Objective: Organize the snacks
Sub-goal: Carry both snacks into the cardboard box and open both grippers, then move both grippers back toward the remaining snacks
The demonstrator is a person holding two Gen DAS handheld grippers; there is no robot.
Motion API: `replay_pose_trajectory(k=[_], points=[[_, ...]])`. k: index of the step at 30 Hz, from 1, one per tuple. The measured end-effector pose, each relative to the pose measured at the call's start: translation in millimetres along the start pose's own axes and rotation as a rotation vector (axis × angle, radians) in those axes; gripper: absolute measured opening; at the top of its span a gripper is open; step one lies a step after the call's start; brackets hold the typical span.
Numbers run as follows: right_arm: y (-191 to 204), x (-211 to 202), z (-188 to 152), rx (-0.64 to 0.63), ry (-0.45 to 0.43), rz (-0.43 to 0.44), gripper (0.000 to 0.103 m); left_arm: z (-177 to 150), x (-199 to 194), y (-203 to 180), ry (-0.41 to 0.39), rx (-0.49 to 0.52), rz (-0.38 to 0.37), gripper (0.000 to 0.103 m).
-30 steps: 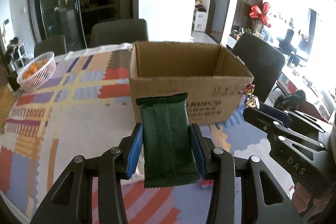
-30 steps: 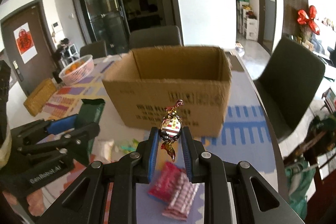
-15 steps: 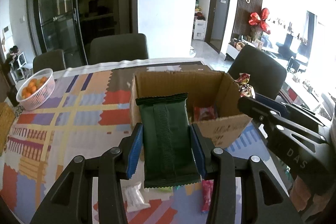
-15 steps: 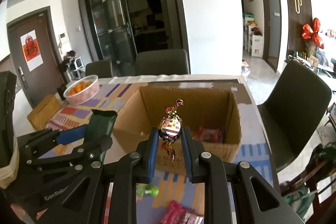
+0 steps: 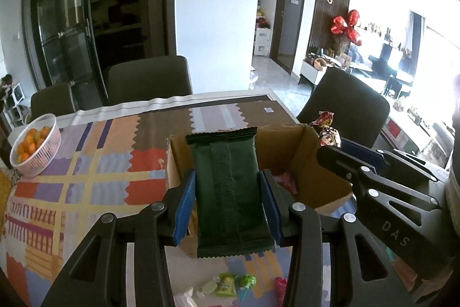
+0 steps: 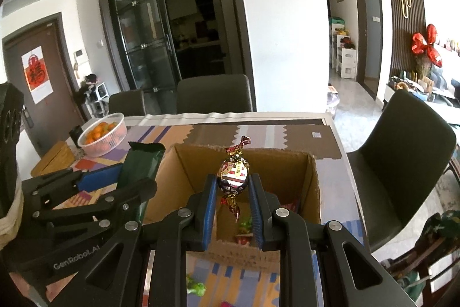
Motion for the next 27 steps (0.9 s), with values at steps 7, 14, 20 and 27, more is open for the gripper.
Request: replay_pose_trajectory(k=[7,14,20,27], points=[[-5.6,21.3,-1.4,-0.007,0.043,-0.02,0.023,4.0,26.2,2.4,0.041,0.014,-0.002,0.044],[-9.2,48.6,-4.6,-0.01,0.094,-0.033,0.023,-0.9,52.5,8.0,0.087,0.002,-0.008,0.044],[-13.9,62.4,-11.1,-0.011,0.123,-0.057,0.025,-6.8,62.3,17.2,0.103,0.002,0.033,0.053],[-12.4,55.5,-14.0,-0.017,0.114,-0.075,0.045,-14.9,37.1,29.2,0.072,-0.007,0.082,0.059]])
Point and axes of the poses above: each gripper's, at about its wrist camera, not at the fingertips, and x roughly the way its jaws point, y to its left, z to its top, the point moved 8 cm from there along x, roughly the way its jaws point, and after that the axes turned 4 degrees about z, right-handed, at the moved point
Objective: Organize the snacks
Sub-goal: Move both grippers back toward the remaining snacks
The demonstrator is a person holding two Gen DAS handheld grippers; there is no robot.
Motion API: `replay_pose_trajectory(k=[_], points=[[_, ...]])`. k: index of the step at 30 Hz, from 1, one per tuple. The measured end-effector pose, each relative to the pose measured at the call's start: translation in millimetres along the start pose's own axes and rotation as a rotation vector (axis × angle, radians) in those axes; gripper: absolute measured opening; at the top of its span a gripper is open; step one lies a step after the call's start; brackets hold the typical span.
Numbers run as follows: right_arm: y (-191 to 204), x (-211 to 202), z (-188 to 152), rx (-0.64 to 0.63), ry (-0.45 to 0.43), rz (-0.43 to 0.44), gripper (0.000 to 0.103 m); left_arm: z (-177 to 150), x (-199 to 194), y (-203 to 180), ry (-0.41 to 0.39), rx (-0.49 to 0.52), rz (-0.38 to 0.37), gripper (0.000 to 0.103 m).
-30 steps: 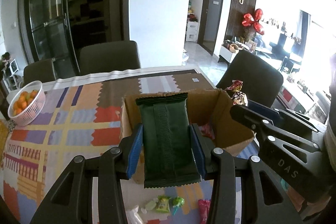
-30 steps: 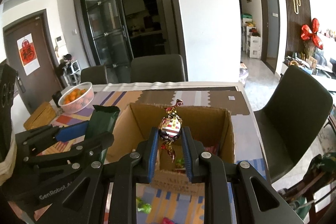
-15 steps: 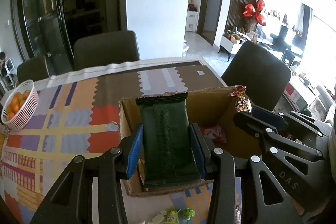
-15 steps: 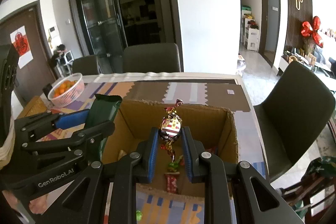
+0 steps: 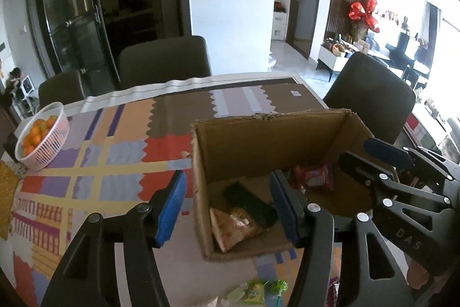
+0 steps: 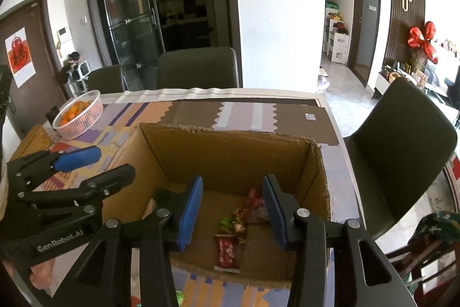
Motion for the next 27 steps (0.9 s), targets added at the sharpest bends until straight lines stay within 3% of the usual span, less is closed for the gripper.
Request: replay_pose_trajectory(k=[15,27], points=[[32.3,-49.7,-25.7,-0.054,-0.05,0.056,0.05,-32.5,-63.8,14.1,-0.075,-0.025,0.028,0.063],[50.8,-66.8,-53.7,-0.08,-0.043,0.081,0.053,-72.9,-89.3,29.9,-0.068,-0.086,0.053,0.065]])
Point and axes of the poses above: each gripper's, at about its wrist camera, not at the fingertips, and x roughly the way its jaws point, y to its left, z to its top, the point moved 8 cm from there along x, roughly the way its jaws point, and after that the axes turned 4 degrees about z, right-handed, at the moved point
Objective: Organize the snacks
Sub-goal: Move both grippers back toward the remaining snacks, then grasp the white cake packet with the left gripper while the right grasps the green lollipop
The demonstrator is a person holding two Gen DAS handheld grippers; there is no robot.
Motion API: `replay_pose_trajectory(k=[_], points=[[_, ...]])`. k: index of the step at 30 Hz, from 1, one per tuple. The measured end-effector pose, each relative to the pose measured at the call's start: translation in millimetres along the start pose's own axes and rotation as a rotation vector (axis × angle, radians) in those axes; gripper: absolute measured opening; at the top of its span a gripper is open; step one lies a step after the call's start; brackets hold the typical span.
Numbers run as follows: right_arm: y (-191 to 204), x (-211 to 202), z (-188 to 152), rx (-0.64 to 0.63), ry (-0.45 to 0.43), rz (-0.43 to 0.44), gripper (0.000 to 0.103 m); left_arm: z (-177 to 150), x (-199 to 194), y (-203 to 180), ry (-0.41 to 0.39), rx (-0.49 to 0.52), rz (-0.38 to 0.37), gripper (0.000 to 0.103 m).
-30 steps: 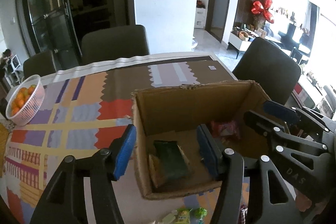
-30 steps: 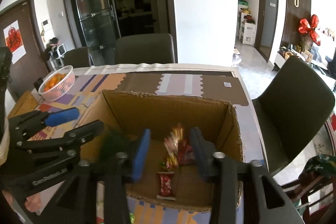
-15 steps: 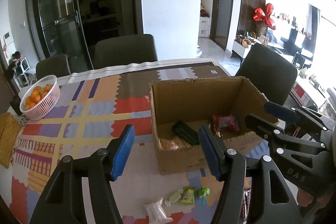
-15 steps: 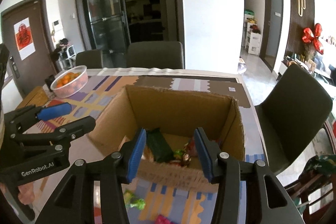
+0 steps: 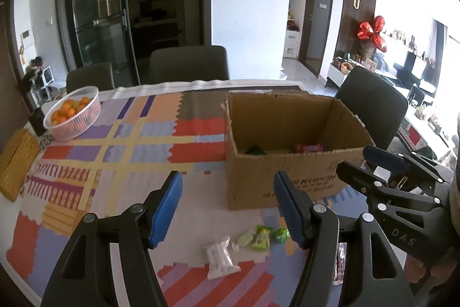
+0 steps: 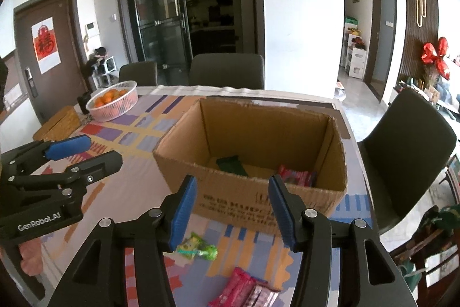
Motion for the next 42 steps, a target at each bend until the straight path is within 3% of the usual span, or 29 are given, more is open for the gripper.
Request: replay_pose_trajectory(k=[26,42], points=[[21.7,27.4,-94.7,-0.003,0.23,0.055,0.053,-107.0,28.4,9.6,0.221,-0.051,-0.002,0.065],[21.8,66.0,-124.7,-0.023,0.339,0.045,0.053,-135.4,68.0,15.9,0.317,-0.052,-0.003,0.064]])
Point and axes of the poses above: each gripper's, at about its wrist camera, not at the fingertips, and x roughly the way its jaws point, y to its left, z to its top, the point moved 8 cm from there along x, roughly the way its jaws point, and after that the axes turned 4 degrees about z, right-handed, at the moved point
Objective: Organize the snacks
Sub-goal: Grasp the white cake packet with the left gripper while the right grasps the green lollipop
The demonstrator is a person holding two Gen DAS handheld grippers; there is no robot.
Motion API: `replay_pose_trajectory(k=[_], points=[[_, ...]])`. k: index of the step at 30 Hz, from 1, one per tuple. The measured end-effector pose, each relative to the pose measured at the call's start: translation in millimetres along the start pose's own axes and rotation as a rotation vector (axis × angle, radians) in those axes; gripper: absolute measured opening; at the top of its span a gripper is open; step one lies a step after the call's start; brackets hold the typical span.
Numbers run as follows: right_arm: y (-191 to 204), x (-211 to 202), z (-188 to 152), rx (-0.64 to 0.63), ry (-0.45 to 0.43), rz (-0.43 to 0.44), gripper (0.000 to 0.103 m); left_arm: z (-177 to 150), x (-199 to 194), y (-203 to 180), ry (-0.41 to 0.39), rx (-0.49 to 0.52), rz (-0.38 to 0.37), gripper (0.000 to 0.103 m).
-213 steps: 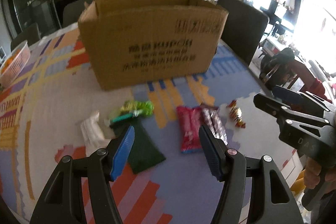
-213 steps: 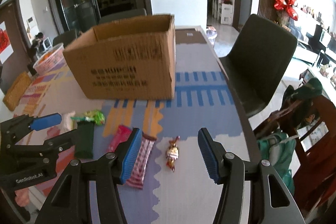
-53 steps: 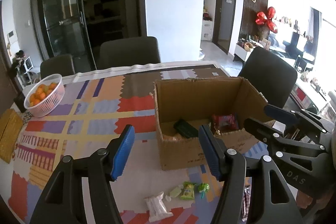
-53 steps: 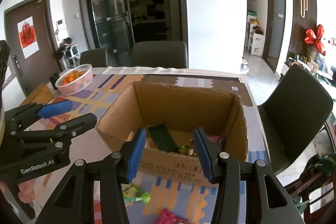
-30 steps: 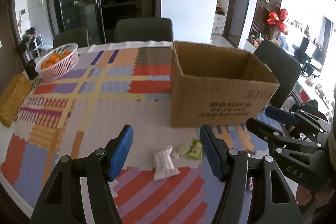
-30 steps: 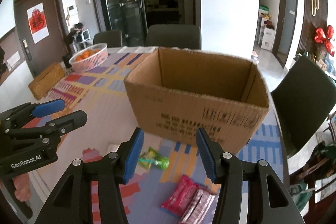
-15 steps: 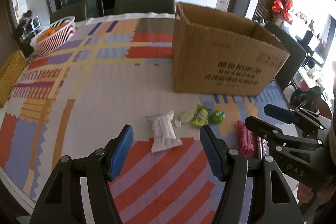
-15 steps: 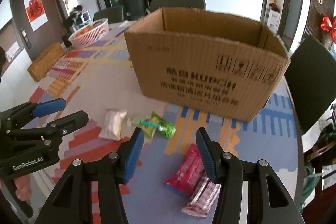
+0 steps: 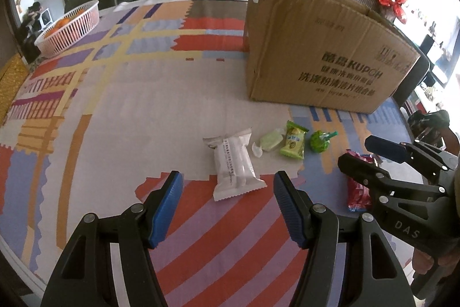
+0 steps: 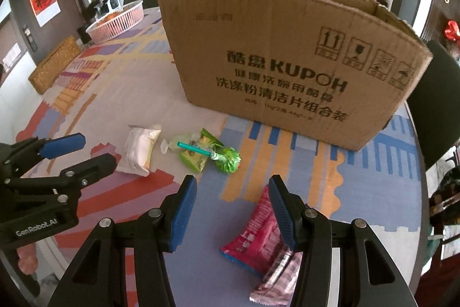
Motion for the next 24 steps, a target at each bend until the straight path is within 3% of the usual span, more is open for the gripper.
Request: replay_pose_trajectory(k=[16,24], points=[[-2.2,33.5,9.3,0.008,0.038,0.01,0.052,11.2,38.7,-1.8,0.054,0.005,-0.02,0.061],[-1.7,46.7,12.3,0.006,0.059,0.013,0.045,14.5,53.5,-4.5,0.081,0.011,-0.021,0.058]])
Point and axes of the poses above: each gripper's, at about its wrist camera, not at the fingertips, and x roughly the way its jaws point, y to its left, z to its top, the point moved 8 cm from there along x, roughly the way its jaws point, and after that the axes turned 4 degrees about z, right-handed, at the moved point
